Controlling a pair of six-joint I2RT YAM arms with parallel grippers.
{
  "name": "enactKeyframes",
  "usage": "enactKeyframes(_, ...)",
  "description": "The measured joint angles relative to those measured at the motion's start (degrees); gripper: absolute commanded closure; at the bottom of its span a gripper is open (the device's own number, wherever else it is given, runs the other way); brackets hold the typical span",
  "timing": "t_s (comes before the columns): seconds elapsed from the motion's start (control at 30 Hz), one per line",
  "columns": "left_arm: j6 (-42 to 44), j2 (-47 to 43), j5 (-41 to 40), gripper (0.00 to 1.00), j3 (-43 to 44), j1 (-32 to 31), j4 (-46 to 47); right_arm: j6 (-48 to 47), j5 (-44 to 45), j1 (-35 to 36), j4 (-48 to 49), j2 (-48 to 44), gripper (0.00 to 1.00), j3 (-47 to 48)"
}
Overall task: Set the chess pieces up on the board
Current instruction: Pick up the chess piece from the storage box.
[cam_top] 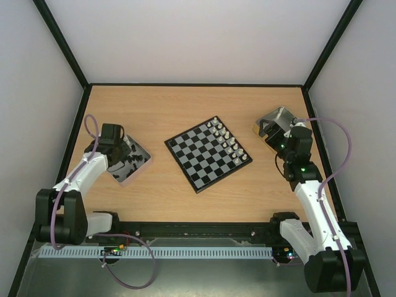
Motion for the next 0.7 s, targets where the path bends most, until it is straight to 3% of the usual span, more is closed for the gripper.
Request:
enactKeyframes(0.4, 3.8, 10.4, 2.8, 0.73, 1.0, 2.4, 0.4, 1.4, -1.0, 0.0, 0.1, 1.9, 0.09, 0.0)
enactKeyframes(0.7, 5.1, 11.5, 2.5, 0.77, 2.6, 2.7, 0.2, 1.4, -1.0, 0.0, 0.1, 2.1, 0.09, 0.0)
